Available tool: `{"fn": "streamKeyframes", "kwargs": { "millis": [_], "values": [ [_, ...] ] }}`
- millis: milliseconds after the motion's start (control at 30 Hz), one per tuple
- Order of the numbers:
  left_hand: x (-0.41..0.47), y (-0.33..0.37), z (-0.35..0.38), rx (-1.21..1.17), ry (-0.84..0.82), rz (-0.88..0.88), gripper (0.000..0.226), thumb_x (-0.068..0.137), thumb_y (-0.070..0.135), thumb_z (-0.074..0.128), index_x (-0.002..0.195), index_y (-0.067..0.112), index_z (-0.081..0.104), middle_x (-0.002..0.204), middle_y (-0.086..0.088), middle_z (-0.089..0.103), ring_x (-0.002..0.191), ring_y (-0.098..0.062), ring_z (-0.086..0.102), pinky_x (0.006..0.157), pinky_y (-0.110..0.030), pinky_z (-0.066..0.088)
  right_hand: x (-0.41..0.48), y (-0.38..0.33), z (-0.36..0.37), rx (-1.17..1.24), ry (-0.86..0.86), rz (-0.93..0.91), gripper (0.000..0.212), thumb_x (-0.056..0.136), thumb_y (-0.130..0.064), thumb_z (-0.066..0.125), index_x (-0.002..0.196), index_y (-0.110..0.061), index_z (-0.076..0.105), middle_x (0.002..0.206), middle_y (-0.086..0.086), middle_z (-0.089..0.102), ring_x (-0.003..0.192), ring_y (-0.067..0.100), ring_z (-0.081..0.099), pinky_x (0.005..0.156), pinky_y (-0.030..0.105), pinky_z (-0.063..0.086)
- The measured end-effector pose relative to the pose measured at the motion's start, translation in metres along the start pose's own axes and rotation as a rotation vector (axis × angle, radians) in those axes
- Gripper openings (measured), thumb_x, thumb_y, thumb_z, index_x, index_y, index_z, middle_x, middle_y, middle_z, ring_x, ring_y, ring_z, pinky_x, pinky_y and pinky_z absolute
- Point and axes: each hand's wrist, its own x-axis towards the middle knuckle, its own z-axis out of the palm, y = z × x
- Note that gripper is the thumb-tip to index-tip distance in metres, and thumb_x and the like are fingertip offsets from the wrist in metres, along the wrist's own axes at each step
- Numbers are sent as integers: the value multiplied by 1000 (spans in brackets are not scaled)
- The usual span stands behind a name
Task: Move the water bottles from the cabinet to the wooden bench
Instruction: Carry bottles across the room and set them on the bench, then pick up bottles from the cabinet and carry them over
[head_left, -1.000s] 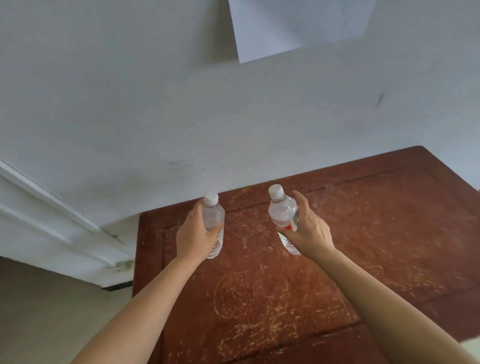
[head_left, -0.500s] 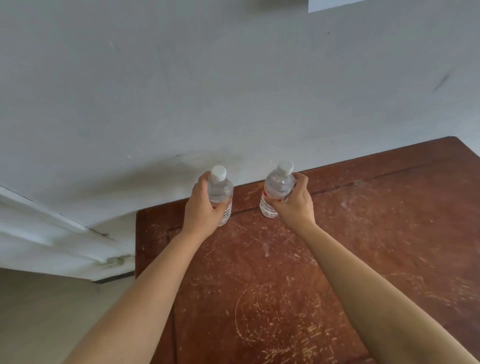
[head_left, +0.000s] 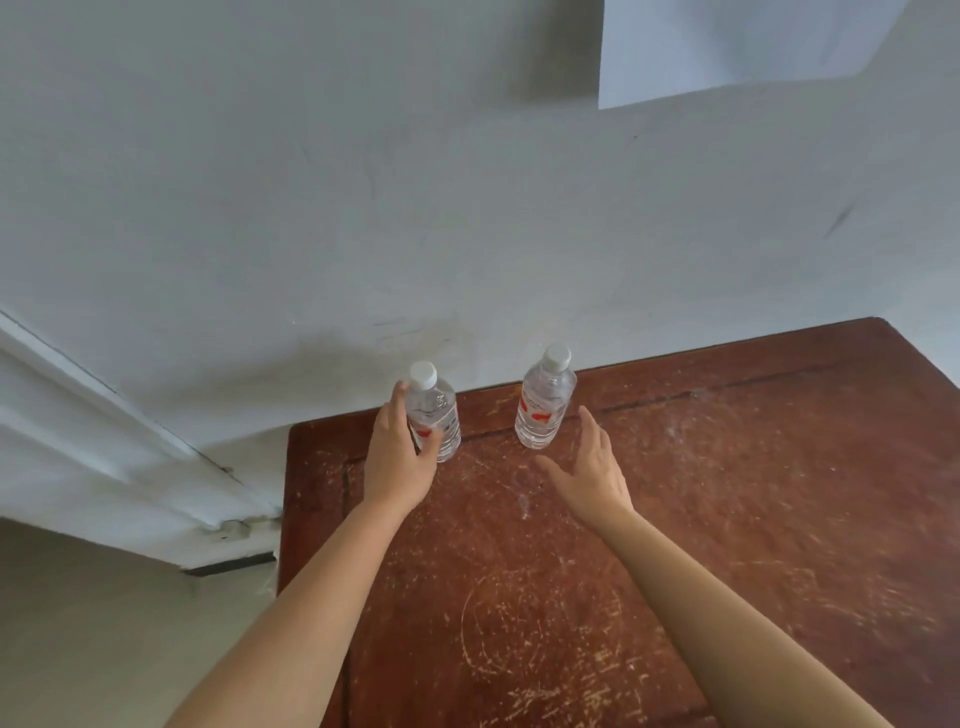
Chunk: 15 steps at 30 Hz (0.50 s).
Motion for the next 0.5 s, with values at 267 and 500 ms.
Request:
{"fn": "streamKeyframes", "kwargs": {
  "millis": [267,500],
  "values": [
    [-95,34,-40,215,63,58,70,101,52,38,159,18,19,167,-10,16,155,-27,12,122,-45,21,-63,23,-82,-132,124,-192,78,99,-64,38,162,-29,8,169,3,11,150,28,31,109,46,43],
    [-229,33,-68,467,348,61,65,104,54,25,158,18,25,165,-15,21,153,-31,16,122,-54,23,-99,9,-102,-137,171,-543,76,99,-62,42,161,-27,15,169,9,11,153,32,22,119,51,30]
  ]
}}
